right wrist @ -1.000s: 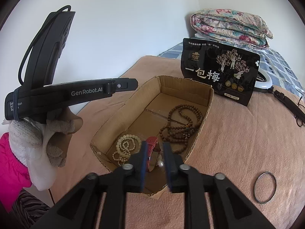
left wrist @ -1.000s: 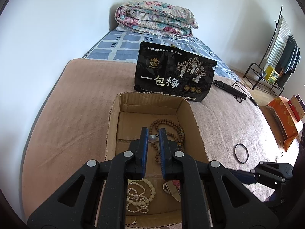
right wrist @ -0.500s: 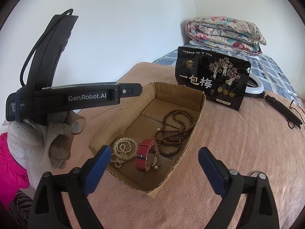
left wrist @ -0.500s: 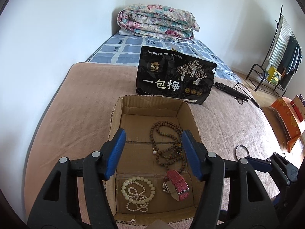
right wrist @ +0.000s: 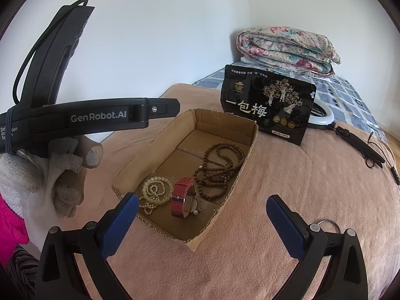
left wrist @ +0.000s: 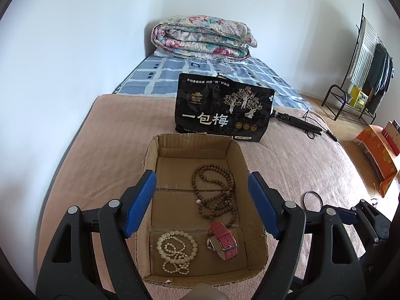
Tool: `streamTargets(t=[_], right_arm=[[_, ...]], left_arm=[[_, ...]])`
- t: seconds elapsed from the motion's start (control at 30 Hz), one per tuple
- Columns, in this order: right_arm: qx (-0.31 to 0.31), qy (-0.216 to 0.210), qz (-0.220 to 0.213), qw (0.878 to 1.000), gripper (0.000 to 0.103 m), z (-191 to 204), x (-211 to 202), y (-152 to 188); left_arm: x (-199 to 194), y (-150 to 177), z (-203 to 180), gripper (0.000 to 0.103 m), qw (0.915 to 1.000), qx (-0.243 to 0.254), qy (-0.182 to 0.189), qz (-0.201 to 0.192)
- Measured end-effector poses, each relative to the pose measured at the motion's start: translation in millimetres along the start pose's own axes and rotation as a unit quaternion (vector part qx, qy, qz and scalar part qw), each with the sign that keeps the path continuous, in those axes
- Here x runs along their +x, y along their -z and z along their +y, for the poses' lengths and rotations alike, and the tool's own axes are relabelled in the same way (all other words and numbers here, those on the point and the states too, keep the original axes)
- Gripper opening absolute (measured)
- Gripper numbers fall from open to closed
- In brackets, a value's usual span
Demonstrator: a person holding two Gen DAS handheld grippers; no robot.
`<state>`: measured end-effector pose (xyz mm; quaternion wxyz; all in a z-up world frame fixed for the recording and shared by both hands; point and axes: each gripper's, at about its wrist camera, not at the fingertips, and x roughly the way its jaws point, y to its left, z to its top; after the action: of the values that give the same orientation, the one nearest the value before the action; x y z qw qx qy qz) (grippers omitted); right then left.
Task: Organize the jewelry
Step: 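Withdraw both tools from the box toward the jade pendant and blue bangle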
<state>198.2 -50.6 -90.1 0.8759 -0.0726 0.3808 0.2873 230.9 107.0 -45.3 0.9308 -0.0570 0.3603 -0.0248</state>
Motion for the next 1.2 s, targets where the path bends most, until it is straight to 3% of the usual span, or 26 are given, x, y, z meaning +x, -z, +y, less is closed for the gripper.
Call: streamTargets(t=[0.57,1.2], right_arm=[[0.02,0.035,-0.005,0.999,0.103,-39.7,-35.7,25.7],[0.077,0.085,-0.02,0.993,0.103,-106.5,-77.5,51.5]], left_arm=[[-49.8,5.0,-47.8,0.079,0.998,0.037,0.007,-0.05],[-96.3,26.6,-131.3,0.079,0.9901,0.093,0.068,-0.08]])
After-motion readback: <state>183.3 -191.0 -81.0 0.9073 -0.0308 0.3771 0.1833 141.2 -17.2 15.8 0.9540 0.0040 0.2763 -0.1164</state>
